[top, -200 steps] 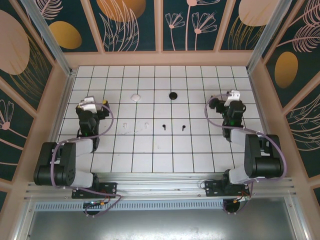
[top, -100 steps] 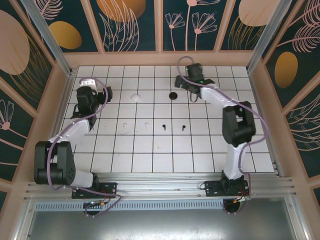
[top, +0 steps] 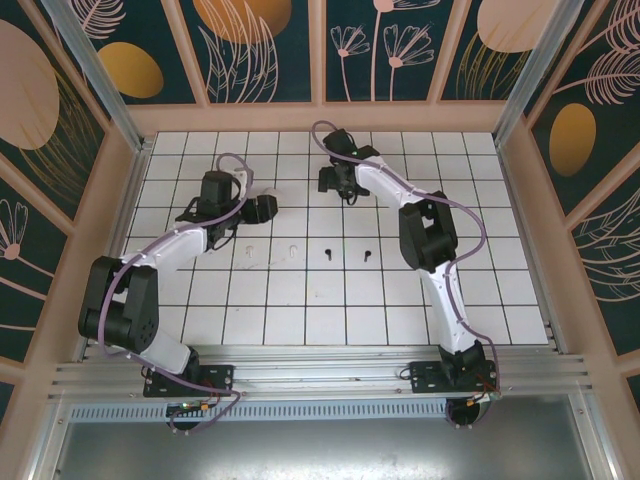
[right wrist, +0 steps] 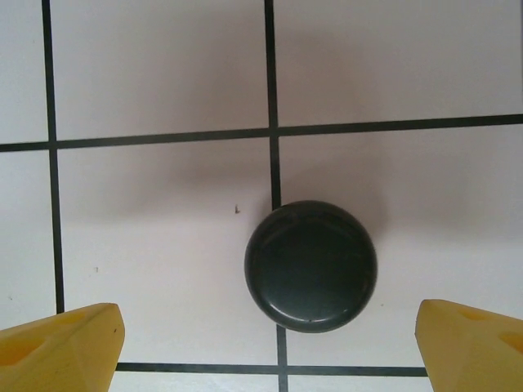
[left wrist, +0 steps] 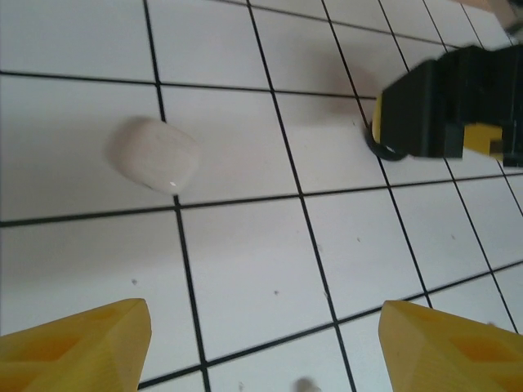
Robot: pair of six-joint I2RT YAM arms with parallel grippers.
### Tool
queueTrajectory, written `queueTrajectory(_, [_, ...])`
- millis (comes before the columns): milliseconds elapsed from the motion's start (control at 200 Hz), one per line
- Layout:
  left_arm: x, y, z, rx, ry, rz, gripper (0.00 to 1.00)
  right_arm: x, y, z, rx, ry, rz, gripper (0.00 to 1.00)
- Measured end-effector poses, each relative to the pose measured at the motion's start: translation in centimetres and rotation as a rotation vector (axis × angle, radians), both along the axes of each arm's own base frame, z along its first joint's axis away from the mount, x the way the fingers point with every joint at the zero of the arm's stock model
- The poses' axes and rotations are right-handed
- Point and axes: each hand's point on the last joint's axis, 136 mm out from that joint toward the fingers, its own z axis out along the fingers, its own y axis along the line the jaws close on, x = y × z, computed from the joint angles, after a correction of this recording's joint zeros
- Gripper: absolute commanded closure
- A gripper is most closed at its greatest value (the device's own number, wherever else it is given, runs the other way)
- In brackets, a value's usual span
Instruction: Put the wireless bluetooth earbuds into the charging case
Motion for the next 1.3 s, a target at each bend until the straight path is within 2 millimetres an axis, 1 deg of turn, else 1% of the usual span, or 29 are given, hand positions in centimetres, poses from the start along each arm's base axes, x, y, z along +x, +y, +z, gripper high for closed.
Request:
queueTrajectory(85, [-0.5,-0.1,-0.5,-0.007,0.019,0.001,0.32,0.2,-0.4,0.2,-0.004,0.001,-0.009,0.1])
queueTrajectory(180, [-0.7,-0.1,-0.8,-0.011,0.029,0.002,0.34,0.4,-0.9,-0.2,-0.009,0.007,-0.022,0.11])
queueTrajectory(340, [-1.1,-0.5,-0.7,-0.028,0.034,-0.021,0.38,0.5,-1.4,-1.8,-0.018,0.033,-0.037,0.14])
queueTrajectory(465, [-1.3,-1.0,-0.6,-0.044,0.039,-0.044,0.4,0.5,-1.4,-3.4,-0.023,0.057,-0.044,0.17])
queueTrajectory(550, [-1.5,-1.2,-0.6,-0.052,0.039,-0.056,0.45,0.5,-1.4,-4.2,-0.026,0.07,-0.045,0.2])
queueTrajectory(721, [-1.6,-1.7,-1.0,-0.065,0.053,-0.077,0.5,0.8,-1.5,-4.1,-0.018,0.063,-0.052,0.28])
queueTrajectory(966, [-1.8,-1.9,-1.5,-0.069,0.066,-0.086,0.53,1.1,-1.8,-4.1,-0.013,0.058,-0.067,0.48])
queueTrajectory(1191, [-1.9,-2.4,-1.1,-0.1,0.035,-0.116,0.53,1.1,-1.8,-4.1,0.008,0.045,-0.08,0.55])
queueTrajectory(1301, [-2.3,-2.8,-0.9,-0.12,0.017,-0.14,0.51,0.5,-1.7,-3.9,0.041,0.039,-0.079,0.57])
